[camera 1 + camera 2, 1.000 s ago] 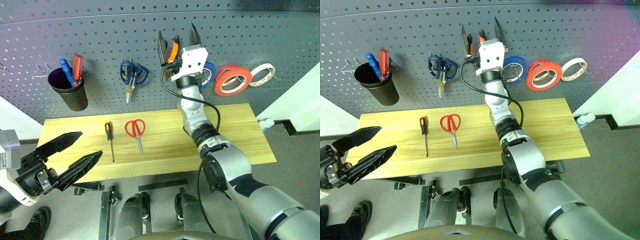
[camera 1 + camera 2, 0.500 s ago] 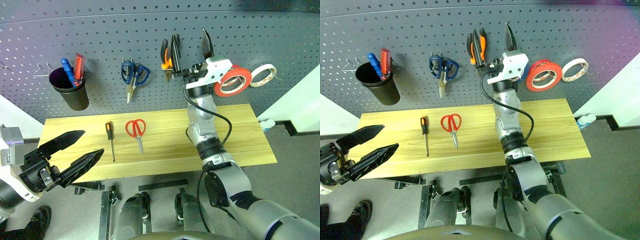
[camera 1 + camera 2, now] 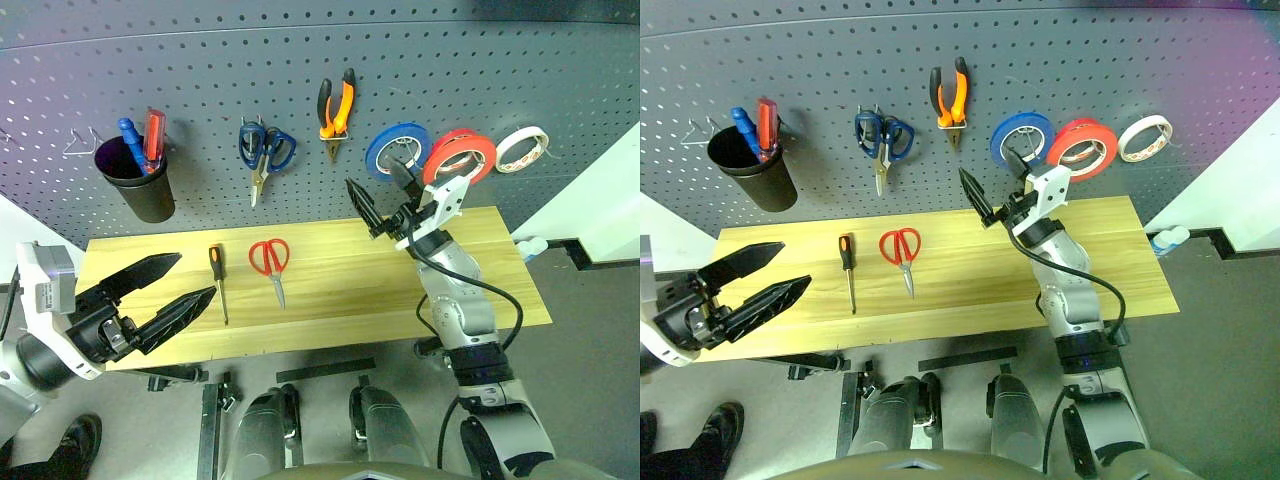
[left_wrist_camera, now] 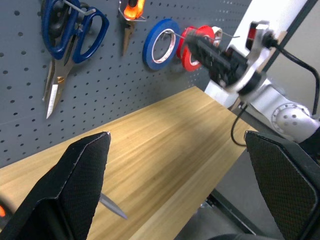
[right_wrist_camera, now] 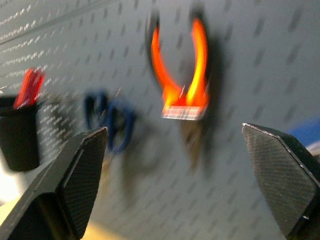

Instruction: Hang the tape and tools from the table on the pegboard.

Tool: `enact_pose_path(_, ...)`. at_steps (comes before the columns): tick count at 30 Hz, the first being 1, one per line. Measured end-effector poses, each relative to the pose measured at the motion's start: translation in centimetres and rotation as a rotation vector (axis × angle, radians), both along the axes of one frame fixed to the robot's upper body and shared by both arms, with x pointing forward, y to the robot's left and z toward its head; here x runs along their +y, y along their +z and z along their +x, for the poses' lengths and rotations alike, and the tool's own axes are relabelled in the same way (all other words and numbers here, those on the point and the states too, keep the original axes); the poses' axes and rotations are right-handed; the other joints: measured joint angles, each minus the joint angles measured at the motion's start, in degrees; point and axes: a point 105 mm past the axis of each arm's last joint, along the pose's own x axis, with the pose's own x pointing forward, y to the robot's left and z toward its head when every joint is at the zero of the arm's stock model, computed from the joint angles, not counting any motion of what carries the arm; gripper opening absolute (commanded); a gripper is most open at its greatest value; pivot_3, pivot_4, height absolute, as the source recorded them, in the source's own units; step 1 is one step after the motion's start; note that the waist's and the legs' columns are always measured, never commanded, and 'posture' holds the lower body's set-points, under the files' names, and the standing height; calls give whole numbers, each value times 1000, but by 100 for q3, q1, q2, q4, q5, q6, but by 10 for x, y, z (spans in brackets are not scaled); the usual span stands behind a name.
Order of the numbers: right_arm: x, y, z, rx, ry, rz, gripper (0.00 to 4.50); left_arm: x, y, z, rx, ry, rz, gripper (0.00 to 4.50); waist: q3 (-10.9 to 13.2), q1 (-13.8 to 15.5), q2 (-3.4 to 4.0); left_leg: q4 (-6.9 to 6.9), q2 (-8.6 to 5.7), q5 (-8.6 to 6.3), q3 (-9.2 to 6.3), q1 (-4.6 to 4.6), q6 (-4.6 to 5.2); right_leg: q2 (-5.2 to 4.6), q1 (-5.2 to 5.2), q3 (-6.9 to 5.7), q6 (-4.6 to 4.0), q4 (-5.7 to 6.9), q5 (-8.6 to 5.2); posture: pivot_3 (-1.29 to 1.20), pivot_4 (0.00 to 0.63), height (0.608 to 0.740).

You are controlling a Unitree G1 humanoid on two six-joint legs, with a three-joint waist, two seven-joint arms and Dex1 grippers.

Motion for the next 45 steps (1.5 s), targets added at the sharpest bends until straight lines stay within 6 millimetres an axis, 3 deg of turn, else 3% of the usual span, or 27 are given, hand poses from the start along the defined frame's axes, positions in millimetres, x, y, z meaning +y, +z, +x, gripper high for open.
enact_pose_path(5, -14, -12, -7, 96, 144, -98, 4479, 3, -11, 6, 8, 28, 9, 4500, -2, -4, -1, 0, 0, -13, 2, -1, 25, 0, 0, 0, 13, -3, 8, -68, 174, 740)
enact_pose_path(13, -36, -4, -10, 143, 238, -247, 4479, 18, -41, 22, 8, 154, 107, 4500, -6, -63, -1, 8, 0, -18, 5, -1, 34, -1, 1, 0, 15, -1, 9, -101, 174, 740)
enact_pose_path(17, -44, -4, -20, 194, 349, -301, 4479, 29, -63, 32, 18, 250, 186, 4500, -8, -78, -3, 16, 0, -29, 6, -2, 54, -3, 5, -1, 18, -5, 10, -118, 173, 740)
enact_pose_path(23, -56, 4, -43, 210, 535, -329, 4479, 18, -86, 47, 27, 306, 212, 4500, -10, -132, -7, 29, 0, -36, 6, -2, 65, -8, 14, -1, 24, -6, 14, -131, 178, 740)
enact_pose_path(27, -67, 8, -42, 177, 533, -321, 4479, 15, -102, 55, 52, 354, 246, 4500, -11, -154, -5, 29, 0, -36, 6, 4, 65, -8, 19, -2, 27, -4, 15, -140, 179, 740)
enact_pose_path(34, -66, 12, -46, 98, 555, -353, 4479, 22, -132, 73, 125, 463, 362, 4500, -12, -137, -6, 39, 0, -36, 6, 6, 67, -8, 26, -4, 39, 0, 22, -145, 184, 740)
enact_pose_path(41, -62, 5, -55, 57, 603, -427, 4479, 9, -149, 100, 178, 532, 414, 4500, -12, -138, -5, 48, -1, -39, 6, 25, 72, -10, 48, -6, 48, 0, 27, -160, 191, 740)
enact_pose_path(45, -61, 4, -55, 42, 596, -444, 4479, -9, -155, 116, 226, 551, 384, 4500, -12, -134, -5, 46, 0, -39, 6, 46, 71, -10, 67, -7, 48, 2, 27, -163, 198, 740)
